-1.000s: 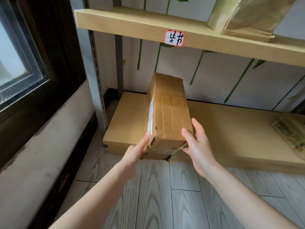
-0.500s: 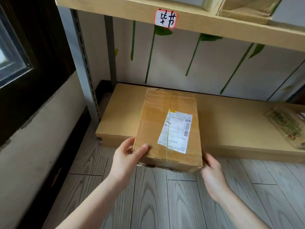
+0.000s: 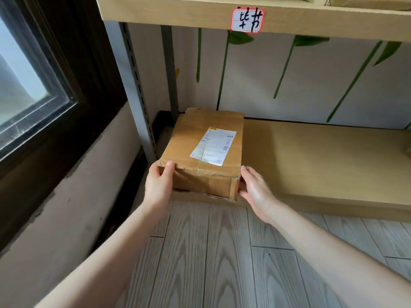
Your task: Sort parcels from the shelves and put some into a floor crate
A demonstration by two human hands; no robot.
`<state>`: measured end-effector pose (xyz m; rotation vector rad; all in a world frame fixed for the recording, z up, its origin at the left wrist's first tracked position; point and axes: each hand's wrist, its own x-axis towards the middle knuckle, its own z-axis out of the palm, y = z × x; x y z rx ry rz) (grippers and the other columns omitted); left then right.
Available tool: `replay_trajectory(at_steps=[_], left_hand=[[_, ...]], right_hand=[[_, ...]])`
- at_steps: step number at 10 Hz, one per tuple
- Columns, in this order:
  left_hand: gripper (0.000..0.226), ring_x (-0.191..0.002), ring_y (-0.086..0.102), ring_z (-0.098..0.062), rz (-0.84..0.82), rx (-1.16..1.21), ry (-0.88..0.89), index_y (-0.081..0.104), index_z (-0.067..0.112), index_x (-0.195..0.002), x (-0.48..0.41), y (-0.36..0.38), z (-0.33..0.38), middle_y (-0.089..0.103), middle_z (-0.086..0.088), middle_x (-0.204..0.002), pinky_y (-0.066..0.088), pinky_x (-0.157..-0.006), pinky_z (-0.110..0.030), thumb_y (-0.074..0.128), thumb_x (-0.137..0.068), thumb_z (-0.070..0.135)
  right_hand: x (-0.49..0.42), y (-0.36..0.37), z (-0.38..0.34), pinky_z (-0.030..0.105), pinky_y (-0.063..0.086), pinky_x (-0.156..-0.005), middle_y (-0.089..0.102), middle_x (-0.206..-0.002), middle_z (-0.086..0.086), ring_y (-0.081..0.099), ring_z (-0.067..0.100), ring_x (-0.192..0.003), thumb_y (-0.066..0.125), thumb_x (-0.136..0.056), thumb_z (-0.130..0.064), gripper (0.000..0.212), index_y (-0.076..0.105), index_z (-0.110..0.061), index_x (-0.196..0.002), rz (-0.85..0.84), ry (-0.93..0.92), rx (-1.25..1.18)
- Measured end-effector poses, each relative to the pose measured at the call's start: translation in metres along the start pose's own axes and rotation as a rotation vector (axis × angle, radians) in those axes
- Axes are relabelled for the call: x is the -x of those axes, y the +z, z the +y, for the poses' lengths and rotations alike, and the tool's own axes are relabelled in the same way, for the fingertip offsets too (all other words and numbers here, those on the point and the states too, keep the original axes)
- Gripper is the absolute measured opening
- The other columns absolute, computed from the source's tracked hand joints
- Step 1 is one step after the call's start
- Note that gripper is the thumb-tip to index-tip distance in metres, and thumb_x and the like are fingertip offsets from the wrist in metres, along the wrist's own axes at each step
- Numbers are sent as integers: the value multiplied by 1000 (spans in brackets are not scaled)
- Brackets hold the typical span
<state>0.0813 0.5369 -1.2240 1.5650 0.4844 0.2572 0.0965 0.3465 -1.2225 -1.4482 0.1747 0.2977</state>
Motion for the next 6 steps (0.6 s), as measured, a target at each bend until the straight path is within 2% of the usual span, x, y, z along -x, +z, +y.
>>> replay_trajectory(at_steps=[1, 3, 4, 5, 6], left_hand=[[36, -114, 55, -21, 22, -76, -4, 51, 12, -124, -23, -8, 4, 59, -5, -122, 42, -103, -39, 47, -95, 31], [39, -107, 51, -16, 147, -119, 30, 49, 8, -127, -38, -15, 1, 55, -1, -115, 38, -89, -27, 45, -95, 31], [41, -104, 46, -12, 209, -123, 29, 45, 9, -130, -35, -6, -4, 51, 2, -113, 34, -88, -24, 43, -96, 31], [48, -118, 47, -17, 258, -146, -45, 42, 8, -134, -28, -1, 4, 52, -4, -129, 34, -97, -26, 41, -96, 37], [57, -130, 40, -26, 327, -266, -245, 37, 3, -138, -18, -2, 17, 45, -11, -141, 30, -109, -34, 37, -95, 41]], right_hand=[[-21, 19, -4, 32, 32, -108, 52, -133, 1, 48, 9, -112, 30, -102, -26, 36, 44, -11, -132, -41, 52, 12], [-61, 31, 12, 35, 32, -111, 53, -127, -7, 48, 11, -117, 32, -100, -34, 36, 47, -19, -129, -41, 72, 12], [-72, 30, 30, 40, 28, -114, 46, -142, -4, 43, 15, -129, 39, -95, -41, 49, 39, -20, -140, 44, 113, 29], [-63, 32, 33, 43, 27, -114, 44, -144, 1, 40, 19, -133, 42, -93, -42, 52, 38, -20, -140, 103, 202, 35], [-44, 26, 21, 41, 24, -115, 33, -150, 4, 32, 21, -137, 38, -97, -40, 54, 27, -17, -145, 155, 320, 52]])
